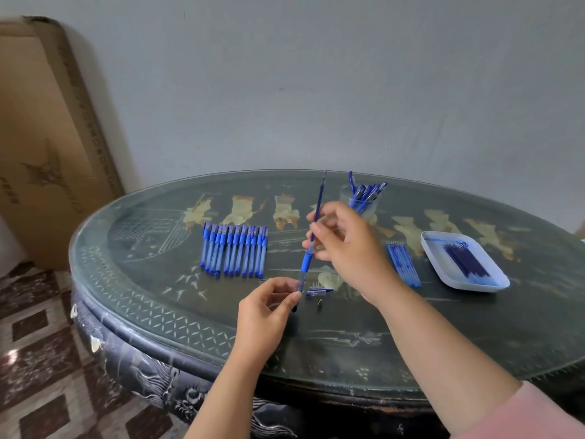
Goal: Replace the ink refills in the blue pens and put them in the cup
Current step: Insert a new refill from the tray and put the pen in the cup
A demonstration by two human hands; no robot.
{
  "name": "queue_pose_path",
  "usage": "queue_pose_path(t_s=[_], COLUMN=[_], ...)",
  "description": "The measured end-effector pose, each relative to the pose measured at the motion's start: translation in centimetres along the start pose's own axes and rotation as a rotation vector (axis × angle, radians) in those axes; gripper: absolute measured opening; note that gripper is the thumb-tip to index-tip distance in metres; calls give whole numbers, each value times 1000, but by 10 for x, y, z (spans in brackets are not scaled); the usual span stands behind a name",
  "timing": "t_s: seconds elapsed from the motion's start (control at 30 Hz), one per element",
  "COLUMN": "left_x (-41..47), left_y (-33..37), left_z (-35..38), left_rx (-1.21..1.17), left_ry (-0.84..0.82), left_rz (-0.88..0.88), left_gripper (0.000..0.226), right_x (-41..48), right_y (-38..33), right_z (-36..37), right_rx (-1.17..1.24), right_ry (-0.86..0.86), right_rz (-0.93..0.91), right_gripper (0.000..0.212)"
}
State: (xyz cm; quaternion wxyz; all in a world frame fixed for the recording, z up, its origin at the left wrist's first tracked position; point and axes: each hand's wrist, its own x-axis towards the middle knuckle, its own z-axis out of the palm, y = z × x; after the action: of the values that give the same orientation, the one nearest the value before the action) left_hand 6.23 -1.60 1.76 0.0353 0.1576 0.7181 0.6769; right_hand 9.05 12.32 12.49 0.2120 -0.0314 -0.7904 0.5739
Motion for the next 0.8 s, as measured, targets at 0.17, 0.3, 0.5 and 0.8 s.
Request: queue_pose_path(t_s=[0.17,0.3,0.5,0.8], left_x=[1,1,3,3], left_y=[-1,-4,-4,-4], left_z=[0,0,1,1], left_rx=[-16,-29,-19,8], left_ry=[27,35,31,33], left_rz=[5,3,-6,5], left_gripper=[15,16,17,18], right_x=[-4,-8,-28,-37], right_y=[16,27,65,79], right_z=[3,0,-5,7], right_rx=[-221,-199,-499,-723], right_ry=[-91,-95,-10,-114], right_rz=[16,62,189,237], right_gripper=[7,9,9,7])
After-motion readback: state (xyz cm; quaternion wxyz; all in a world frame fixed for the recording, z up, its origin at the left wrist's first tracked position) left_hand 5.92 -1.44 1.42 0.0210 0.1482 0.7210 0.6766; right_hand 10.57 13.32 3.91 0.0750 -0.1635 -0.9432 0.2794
